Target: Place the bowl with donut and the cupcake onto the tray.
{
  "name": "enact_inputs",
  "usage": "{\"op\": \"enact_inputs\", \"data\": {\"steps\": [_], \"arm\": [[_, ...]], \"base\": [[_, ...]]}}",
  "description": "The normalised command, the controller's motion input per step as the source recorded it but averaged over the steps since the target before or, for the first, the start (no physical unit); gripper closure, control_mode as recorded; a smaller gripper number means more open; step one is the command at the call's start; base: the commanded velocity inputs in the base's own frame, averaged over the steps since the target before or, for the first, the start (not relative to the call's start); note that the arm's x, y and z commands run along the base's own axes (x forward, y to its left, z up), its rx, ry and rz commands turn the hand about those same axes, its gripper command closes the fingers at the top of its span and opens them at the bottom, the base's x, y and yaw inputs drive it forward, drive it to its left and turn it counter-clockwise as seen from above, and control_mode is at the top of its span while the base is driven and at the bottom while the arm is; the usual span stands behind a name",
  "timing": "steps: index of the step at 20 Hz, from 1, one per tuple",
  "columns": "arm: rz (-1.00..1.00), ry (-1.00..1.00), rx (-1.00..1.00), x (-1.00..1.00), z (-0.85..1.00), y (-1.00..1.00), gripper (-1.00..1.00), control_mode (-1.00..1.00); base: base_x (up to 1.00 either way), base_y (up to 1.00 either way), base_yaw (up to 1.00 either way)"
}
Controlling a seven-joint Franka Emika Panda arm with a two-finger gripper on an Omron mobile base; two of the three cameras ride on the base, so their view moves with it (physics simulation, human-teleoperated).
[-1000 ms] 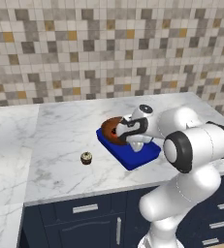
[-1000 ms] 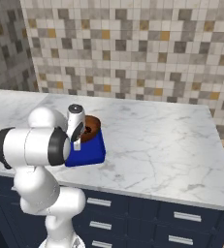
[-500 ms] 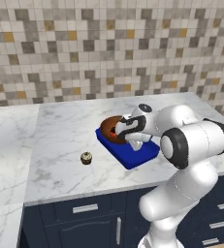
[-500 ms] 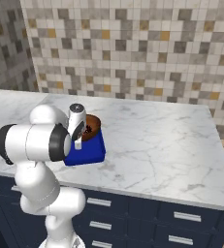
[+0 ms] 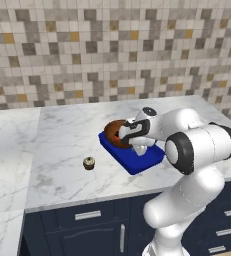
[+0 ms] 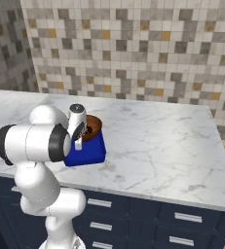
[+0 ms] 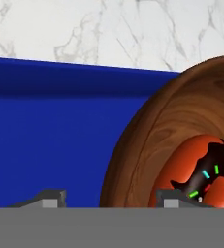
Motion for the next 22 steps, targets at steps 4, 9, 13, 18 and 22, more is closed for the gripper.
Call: {"op": "enact_inputs", "data": {"steps": [4,9,13,18,22], "arm": [[-0.06,0.0,0.0,0.0,0.06,0.0,-1.0,-1.0],[-0.17,0.0,0.0,-0.09,0.42,0.0,-1.0,-1.0],[-0.21,0.0,0.0,-0.18,0.56,0.1,-1.0,-1.0],[-0.28,0.0,0.0,-0.38,0.4,0.35,-1.0,-1.0],[-0.32,0.0,0.08,-0.46,0.29,0.38,-1.0,-1.0]], "base": [[0.0,0.0,0.0],[0.0,0.0,0.0],[0.0,0.0,0.0],[0.0,0.0,0.0],[0.0,0.0,0.0]]}}
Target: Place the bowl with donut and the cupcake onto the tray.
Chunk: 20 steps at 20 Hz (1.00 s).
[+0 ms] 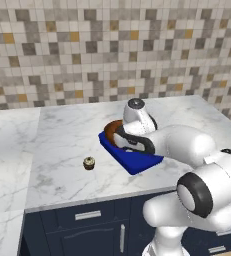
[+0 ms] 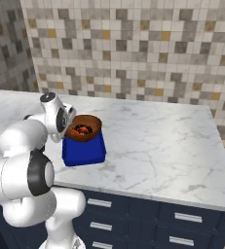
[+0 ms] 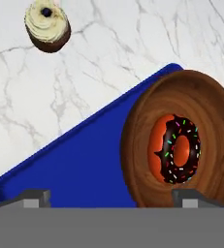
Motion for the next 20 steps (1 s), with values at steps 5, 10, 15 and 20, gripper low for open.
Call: {"op": "enact_inputs", "data": {"steps": [5,10,15,20], "arm": [[-0.33,0.0,0.13,-0.59,0.27,0.28,-1.0,-1.0],[-0.33,0.0,0.2,-0.84,0.18,0.17,-1.0,-1.0],[-0.33,-0.04,0.17,-0.43,0.2,0.19,-1.0,-1.0],[-0.32,-0.03,0.14,-0.14,0.18,0.28,-1.0,-1.0]], "base": [[0.0,0.0,0.0],[0.0,0.0,0.0],[0.0,0.0,0.0],[0.0,0.0,0.0]]}}
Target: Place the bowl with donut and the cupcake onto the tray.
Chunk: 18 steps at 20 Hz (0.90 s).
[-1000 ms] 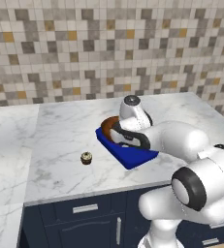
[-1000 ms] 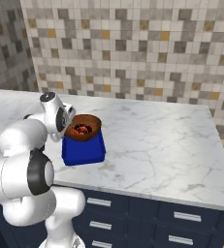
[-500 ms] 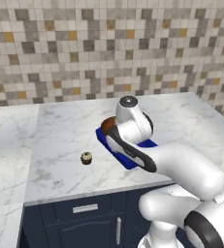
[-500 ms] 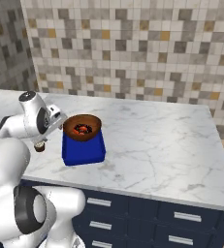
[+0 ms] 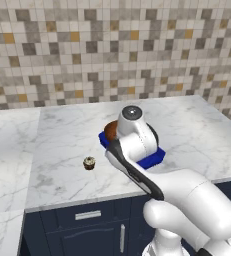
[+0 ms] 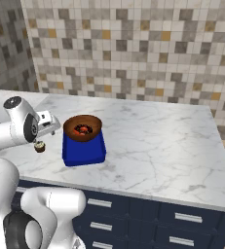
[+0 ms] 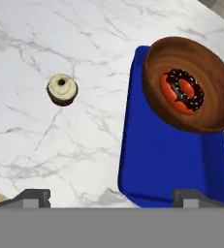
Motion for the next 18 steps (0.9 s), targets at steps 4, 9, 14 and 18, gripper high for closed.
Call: {"op": "enact_inputs", "data": {"steps": [4,9,14,18], "arm": [[-0.31,0.0,0.04,0.0,0.24,0.3,-1.0,-1.0],[-0.19,0.0,0.02,0.0,0.06,0.03,-1.0,-1.0],[-0.19,0.0,0.15,0.0,0.21,0.05,-1.0,-1.0],[-0.03,0.02,0.23,0.0,0.09,0.09,-1.0,-1.0]], "base": [[0.0,0.0,0.0],[0.0,0.0,0.0],[0.0,0.0,0.0],[0.0,0.0,0.0]]}}
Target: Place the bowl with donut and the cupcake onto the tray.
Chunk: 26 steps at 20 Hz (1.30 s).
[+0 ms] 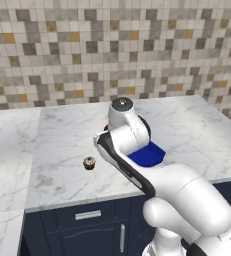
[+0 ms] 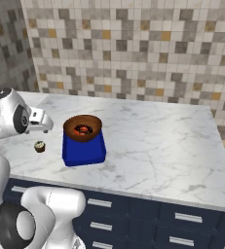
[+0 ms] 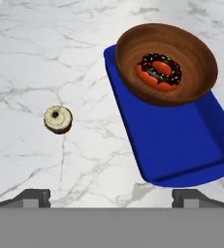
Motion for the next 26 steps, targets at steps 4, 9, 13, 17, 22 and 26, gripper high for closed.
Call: {"op": "enact_inputs", "data": {"steps": [4,9,13,17,22,26], "arm": [[-0.01,0.03,0.24,0.0,0.02,0.09,-1.0,-1.0],[-0.07,0.0,0.12,0.1,0.0,0.17,-1.0,-1.0],[-0.08,0.03,0.01,0.14,0.0,0.26,-1.0,-1.0],[-0.05,0.09,0.01,0.04,0.0,0.22,-1.0,-1.0],[-0.03,0.1,0.03,0.03,0.0,0.1,-1.0,-1.0],[-0.03,0.01,0.0,0.15,-0.13,0.08,-1.0,-1.0]], "base": [[0.0,0.0,0.0],[0.0,0.0,0.0],[0.0,0.0,0.0],[0.0,0.0,0.0],[0.0,0.0,0.0],[0.0,0.0,0.0]]}}
